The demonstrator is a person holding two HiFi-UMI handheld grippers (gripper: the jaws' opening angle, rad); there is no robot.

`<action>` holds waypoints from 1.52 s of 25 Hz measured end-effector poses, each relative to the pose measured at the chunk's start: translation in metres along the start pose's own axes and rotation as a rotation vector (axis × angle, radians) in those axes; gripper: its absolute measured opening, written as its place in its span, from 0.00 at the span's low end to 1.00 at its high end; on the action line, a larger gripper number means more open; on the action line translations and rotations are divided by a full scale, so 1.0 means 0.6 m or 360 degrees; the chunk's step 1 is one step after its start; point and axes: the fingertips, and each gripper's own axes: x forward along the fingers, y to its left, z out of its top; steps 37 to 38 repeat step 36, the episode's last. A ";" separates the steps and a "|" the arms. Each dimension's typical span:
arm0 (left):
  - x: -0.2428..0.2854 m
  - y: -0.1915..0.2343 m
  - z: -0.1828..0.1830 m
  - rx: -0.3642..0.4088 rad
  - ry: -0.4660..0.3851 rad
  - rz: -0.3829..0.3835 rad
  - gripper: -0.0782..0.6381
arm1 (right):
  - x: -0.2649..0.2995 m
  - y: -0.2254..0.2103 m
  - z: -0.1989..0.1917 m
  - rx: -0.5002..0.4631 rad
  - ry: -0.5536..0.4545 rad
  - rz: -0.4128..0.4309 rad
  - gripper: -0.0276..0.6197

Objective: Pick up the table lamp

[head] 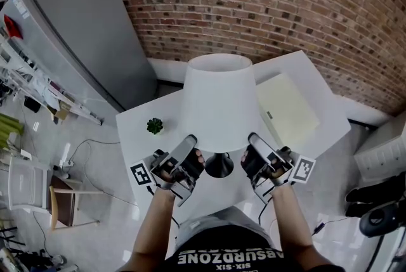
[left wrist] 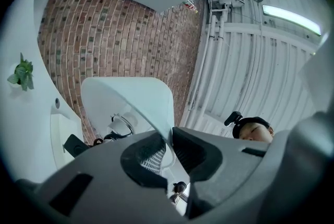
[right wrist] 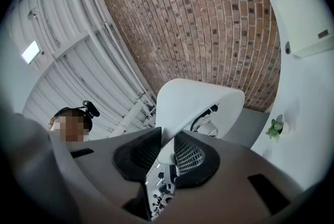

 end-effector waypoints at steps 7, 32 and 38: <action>0.015 -0.017 0.003 0.0026 0.0032 -0.0036 0.17 | 0.010 0.019 0.008 -0.0053 0.0015 0.0041 0.15; 0.047 -0.078 0.002 0.0224 0.0211 -0.0162 0.17 | 0.031 0.085 0.013 -0.0258 0.0100 0.0196 0.16; 0.053 -0.089 -0.001 0.0217 0.0208 -0.0191 0.17 | 0.030 0.090 0.013 -0.0265 0.0097 0.0216 0.16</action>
